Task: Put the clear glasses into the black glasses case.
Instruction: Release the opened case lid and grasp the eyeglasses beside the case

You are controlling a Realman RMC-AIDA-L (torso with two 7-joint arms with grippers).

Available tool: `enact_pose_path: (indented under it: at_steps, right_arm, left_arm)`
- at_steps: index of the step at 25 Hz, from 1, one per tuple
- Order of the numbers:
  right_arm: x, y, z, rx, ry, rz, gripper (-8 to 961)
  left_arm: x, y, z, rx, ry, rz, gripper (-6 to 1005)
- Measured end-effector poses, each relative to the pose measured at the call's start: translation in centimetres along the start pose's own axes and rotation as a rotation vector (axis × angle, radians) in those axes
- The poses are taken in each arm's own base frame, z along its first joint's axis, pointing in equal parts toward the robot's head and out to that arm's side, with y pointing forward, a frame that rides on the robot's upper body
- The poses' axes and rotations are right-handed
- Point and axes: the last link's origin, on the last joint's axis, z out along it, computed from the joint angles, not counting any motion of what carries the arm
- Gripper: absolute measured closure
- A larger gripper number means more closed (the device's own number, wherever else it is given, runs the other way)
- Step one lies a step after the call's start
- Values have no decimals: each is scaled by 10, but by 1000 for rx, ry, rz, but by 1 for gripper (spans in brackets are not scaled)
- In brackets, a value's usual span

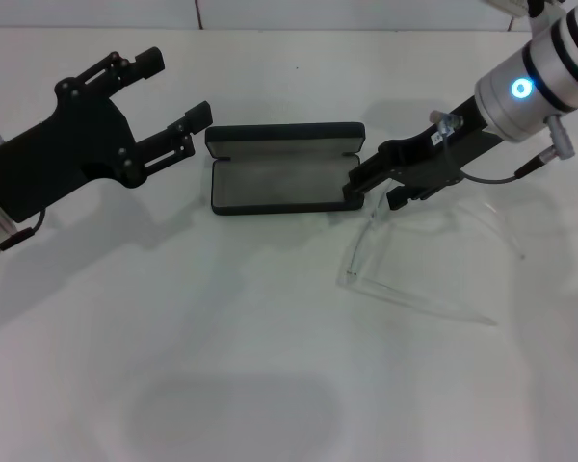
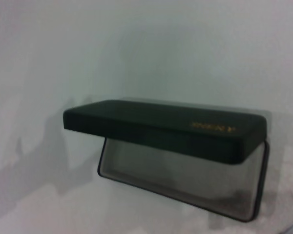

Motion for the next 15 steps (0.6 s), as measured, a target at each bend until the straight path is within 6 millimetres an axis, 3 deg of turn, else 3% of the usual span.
enact_pose_path:
  at_steps: [15]
  right_arm:
    - [9,-9,11,12,16,41,299]
  left_arm:
    - [-5,4,-7,5,-8,-4,228]
